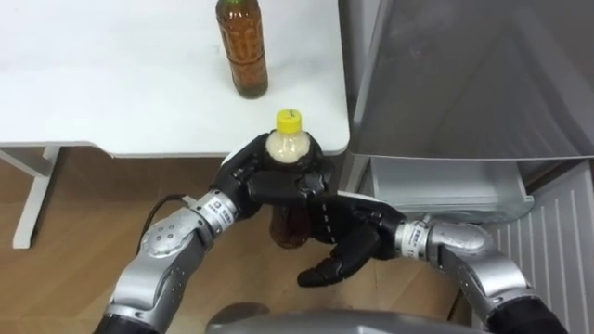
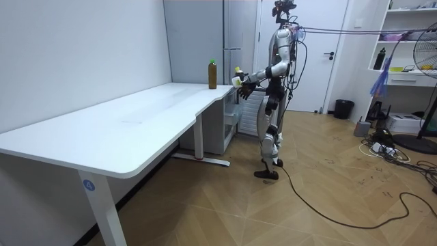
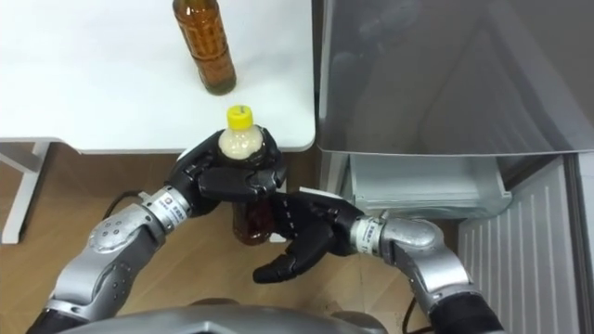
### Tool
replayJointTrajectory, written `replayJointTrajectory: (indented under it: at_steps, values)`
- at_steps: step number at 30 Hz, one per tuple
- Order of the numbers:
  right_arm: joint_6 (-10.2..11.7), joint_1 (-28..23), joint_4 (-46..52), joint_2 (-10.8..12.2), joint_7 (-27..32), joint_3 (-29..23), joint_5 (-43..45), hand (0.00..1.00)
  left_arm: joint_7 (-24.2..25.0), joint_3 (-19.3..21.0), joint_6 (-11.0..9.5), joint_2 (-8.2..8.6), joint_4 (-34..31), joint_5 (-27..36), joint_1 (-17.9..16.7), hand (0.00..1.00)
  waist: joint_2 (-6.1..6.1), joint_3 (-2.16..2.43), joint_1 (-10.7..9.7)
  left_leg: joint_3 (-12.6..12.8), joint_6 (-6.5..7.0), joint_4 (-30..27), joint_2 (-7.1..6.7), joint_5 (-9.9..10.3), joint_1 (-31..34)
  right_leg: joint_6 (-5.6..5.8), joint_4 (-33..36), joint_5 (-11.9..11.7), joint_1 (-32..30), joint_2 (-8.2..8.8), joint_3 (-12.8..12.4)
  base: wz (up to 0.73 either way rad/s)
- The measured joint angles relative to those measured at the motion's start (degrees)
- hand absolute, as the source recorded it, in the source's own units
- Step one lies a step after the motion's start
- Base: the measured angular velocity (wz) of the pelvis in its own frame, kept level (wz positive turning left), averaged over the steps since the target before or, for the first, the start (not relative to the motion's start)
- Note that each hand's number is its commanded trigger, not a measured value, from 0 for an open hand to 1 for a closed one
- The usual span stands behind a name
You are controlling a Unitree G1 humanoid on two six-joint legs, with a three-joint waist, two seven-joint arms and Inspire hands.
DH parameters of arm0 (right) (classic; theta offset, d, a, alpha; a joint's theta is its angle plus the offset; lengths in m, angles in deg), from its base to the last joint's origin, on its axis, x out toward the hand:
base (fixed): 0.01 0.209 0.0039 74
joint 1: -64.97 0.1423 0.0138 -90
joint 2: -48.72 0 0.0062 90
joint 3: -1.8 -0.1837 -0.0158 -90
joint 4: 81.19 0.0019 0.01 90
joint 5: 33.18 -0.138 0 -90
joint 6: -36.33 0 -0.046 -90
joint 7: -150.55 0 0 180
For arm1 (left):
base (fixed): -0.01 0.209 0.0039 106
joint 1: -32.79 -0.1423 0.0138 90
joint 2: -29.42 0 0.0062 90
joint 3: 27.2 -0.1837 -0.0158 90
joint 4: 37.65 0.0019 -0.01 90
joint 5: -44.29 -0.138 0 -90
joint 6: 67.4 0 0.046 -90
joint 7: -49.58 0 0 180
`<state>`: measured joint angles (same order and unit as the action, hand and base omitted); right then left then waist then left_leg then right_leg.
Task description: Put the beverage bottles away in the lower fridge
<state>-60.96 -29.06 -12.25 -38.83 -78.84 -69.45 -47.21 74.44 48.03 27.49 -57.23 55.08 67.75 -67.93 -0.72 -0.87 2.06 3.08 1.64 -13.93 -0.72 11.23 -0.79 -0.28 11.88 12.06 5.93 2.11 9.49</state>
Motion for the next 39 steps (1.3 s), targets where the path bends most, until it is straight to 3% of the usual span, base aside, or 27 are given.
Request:
replayJointTrajectory:
  at_steps: [12, 28, 39]
  values:
    - [-0.3, -0.1, 0.0, 0.3, -0.2, 0.1, -3.1, 0.0, 0.7, 0.0, 0.0, -0.52, 3.0, -0.6, -0.1, 1.0, -1.07, 0.17, 0.0, -0.1, 0.0, 0.2, -0.01, 0.0, 0.1, 0.0, 0.0, 0.0, -0.4, 0.05, 0.1, -0.02]
    - [-0.4, -2.1, 0.0, -0.1, -0.1, 0.4, -6.1, 0.0, 1.7, -0.8, 0.1, -1.57, 3.0, -0.7, -0.1, 1.0, -0.58, 0.14, 1.5, -0.2, -0.01, 0.2, -0.04, 0.0, 0.2, 0.0, -0.1, 0.0, -0.4, 0.15, 0.5, 0.0]
    - [-0.4, -3.4, -0.4, -0.1, -0.1, 0.7, -7.0, 0.0, 1.8, -1.8, 0.1, -1.59, 3.0, -1.9, -0.3, 1.0, -0.53, 0.29, 1.3, -0.3, 0.0, 0.2, -0.06, 0.0, 0.2, 0.01, 0.0, 0.0, -0.4, 0.63, 1.7, 0.0]
